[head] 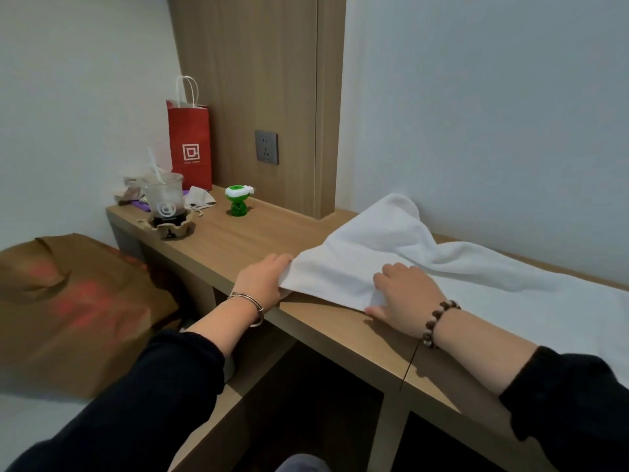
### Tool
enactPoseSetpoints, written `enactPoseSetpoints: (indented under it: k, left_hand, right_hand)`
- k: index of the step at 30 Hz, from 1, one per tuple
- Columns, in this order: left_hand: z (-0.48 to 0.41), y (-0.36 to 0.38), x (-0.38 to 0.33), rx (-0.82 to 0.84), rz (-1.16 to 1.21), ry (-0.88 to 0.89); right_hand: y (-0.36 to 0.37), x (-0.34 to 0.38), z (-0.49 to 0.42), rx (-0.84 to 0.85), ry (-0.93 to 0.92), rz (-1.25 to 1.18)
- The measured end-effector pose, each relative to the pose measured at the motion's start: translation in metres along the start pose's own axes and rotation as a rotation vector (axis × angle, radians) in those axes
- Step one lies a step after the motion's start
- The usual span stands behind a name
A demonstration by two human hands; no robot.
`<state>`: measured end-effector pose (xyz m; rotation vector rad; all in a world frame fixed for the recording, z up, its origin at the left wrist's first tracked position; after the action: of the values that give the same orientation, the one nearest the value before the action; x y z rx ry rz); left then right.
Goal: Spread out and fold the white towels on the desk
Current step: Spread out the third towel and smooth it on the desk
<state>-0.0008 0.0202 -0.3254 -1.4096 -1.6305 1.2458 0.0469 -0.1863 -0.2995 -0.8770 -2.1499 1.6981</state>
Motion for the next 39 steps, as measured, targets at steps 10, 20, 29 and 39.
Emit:
enactPoseSetpoints:
  k: [10,20,29,39]
  left_hand:
    - [0.014,-0.054,-0.057,-0.260,-0.565,0.633]
    - [-0.023,-0.016,0.006,0.214,0.178,-0.099]
    - [-0.036,0.013,0.017,0.432,0.167,-0.401]
    - [-0.025,0.000,-0.053,0.380,-0.095,0.154]
  right_hand:
    - [-0.040,-0.028,-0.002,-0.039,0.192,-0.609]
    - [0.031,-0.043,-0.023,0.151,0.306,-0.576]
    - [0.108,-0.040,-0.010,0.429,0.258,-0.273]
    - [0.085,-0.054,-0.019,0.241,0.254,-0.099]
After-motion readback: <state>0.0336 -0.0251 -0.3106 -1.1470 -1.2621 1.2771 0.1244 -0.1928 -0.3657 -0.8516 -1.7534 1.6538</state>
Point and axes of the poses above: each hand's wrist, its own z-axis away from the middle knuckle, its own y-axis out of the palm, x = y × z, the point moved 10 cm from there along -z, towards the middle knuckle, and after that the axes turned 4 degrees about -z, right-handed, at the moved point
